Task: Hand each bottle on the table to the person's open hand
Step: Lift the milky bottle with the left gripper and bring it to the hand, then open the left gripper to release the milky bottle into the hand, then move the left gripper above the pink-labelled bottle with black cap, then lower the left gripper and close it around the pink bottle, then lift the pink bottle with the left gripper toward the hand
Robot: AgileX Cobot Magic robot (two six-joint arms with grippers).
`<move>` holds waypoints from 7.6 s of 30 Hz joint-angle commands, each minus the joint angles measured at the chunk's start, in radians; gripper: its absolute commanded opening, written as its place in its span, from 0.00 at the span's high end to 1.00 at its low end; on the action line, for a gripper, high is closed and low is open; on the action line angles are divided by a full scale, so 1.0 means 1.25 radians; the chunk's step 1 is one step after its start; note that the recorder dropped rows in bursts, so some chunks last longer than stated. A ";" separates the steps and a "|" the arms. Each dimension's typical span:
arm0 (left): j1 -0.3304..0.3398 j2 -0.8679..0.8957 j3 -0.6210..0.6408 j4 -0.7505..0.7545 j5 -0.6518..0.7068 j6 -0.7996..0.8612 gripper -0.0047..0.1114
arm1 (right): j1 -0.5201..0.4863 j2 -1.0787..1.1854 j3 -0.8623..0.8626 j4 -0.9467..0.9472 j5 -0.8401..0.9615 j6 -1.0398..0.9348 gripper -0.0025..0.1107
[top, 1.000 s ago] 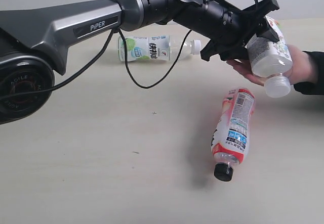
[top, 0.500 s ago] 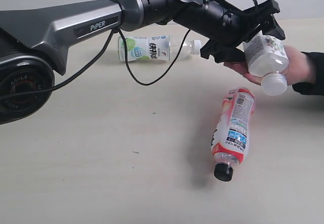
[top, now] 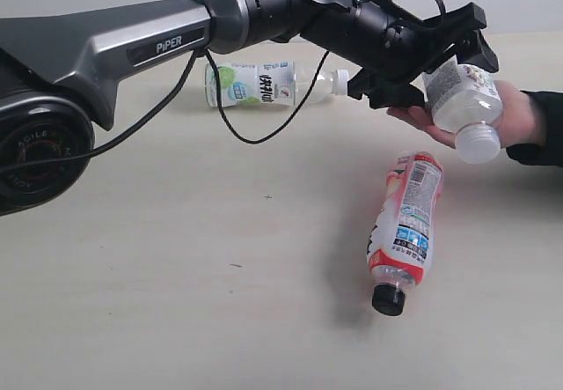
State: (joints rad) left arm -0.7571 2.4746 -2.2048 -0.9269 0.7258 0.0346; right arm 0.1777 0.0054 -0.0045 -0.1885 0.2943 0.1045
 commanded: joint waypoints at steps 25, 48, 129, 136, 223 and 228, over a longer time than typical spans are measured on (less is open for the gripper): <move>0.068 -0.191 -0.006 0.130 0.396 0.123 0.70 | -0.002 -0.004 0.004 -0.001 -0.006 -0.002 0.98; -0.050 -0.443 0.450 0.583 0.131 0.118 0.96 | -0.002 -0.004 0.004 -0.001 -0.006 -0.002 0.98; -0.050 -0.489 0.628 0.373 -0.101 0.223 0.96 | -0.002 -0.004 0.004 -0.001 -0.006 -0.002 0.98; -0.050 -0.489 0.628 0.373 -0.101 0.223 0.96 | -0.002 -0.004 0.004 -0.001 -0.006 -0.002 0.98; -0.249 -0.129 0.080 0.749 0.265 -0.226 0.20 | -0.002 -0.004 0.004 -0.001 -0.006 -0.002 0.98; -0.249 -0.129 0.080 0.812 0.261 -0.282 0.20 | -0.002 -0.004 0.004 -0.001 -0.006 -0.002 0.98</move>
State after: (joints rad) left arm -1.0709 2.3154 -2.0981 0.0393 1.0651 -0.2745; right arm 0.1777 0.0054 -0.0045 -0.1885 0.2943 0.1045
